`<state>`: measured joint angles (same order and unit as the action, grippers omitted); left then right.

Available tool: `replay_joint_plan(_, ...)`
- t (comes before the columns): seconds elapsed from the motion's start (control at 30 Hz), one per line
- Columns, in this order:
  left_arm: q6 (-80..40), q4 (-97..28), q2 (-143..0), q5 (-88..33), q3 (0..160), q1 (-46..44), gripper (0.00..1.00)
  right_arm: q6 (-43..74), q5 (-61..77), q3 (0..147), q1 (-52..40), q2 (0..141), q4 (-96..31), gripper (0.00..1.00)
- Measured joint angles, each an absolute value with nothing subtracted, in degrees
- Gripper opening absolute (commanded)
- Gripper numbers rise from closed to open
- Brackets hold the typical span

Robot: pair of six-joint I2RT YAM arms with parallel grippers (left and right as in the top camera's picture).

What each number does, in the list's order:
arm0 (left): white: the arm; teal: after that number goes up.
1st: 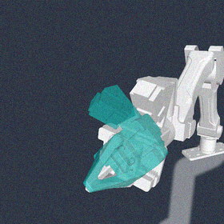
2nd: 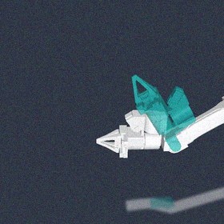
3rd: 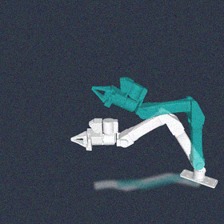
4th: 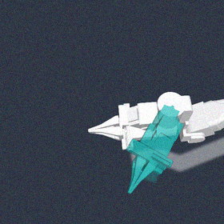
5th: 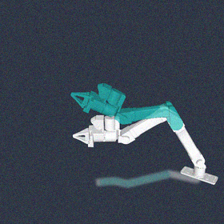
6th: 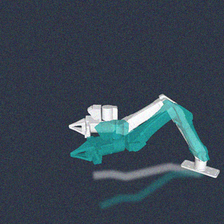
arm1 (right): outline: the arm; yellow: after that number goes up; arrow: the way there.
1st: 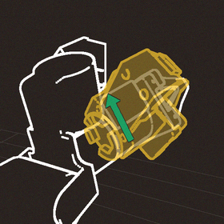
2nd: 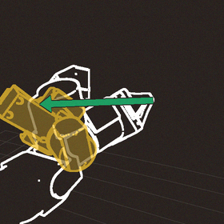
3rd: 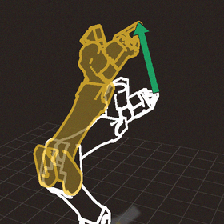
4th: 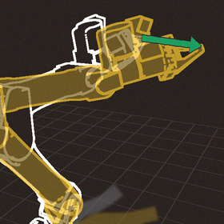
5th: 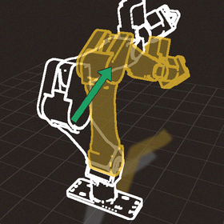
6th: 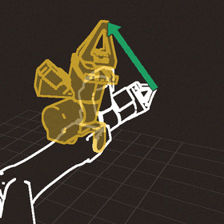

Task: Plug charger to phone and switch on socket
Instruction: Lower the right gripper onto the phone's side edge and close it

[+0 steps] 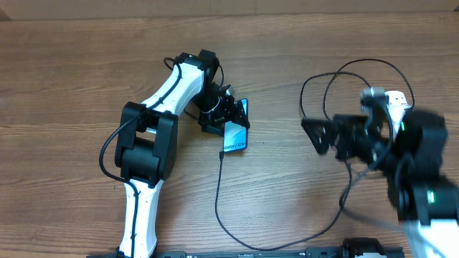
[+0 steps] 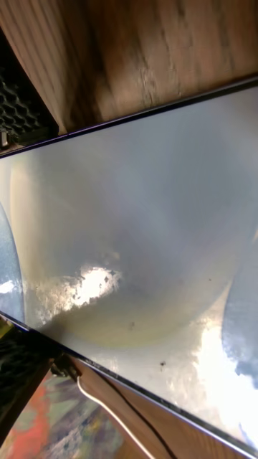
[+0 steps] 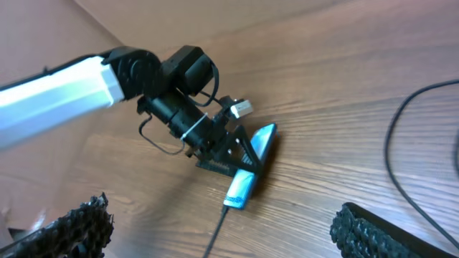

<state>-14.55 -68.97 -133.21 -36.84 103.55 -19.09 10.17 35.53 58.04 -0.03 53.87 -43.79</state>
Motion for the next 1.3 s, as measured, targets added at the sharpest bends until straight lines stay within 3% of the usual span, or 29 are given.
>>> replay_joint_plan(0.03, -14.5, -69.0, -133.2, -37.2, 103.5, -19.1, 0.78, 10.1, 36.4, 59.0, 0.0, 56.1, -44.7, 0.97)
replay_joint_plan(0.1, -14.5, -68.9, -133.2, -37.9, 103.5, -19.1, 0.78, 10.0, 39.1, 59.3, -0.1, 60.5, -45.1, 0.79)
replay_joint_plan(0.13, -14.5, -69.0, -133.2, -38.2, 103.5, -19.1, 0.78, 10.2, 40.1, 59.3, -0.2, 62.0, -45.4, 0.77)
replay_joint_plan(0.33, -14.5, -68.6, -133.2, -38.9, 103.5, -19.6, 0.78, 9.9, 43.7, 59.3, -4.2, 74.4, -47.0, 0.77)
replay_joint_plan(0.8, -14.5, -68.6, -133.2, -39.1, 103.5, -21.9, 0.78, 17.4, 43.0, 59.3, -14.8, 100.8, -34.5, 0.75)
replay_joint_plan(1.13, -14.5, -68.6, -133.2, -39.1, 103.5, -21.8, 0.79, 22.8, 38.9, 59.3, -19.9, 103.2, -28.0, 0.55)
replay_joint_plan(1.3, -14.5, -68.4, -133.2, -39.8, 103.5, -21.4, 0.79, 26.8, 32.9, 59.3, -21.9, 103.2, -28.1, 0.54)
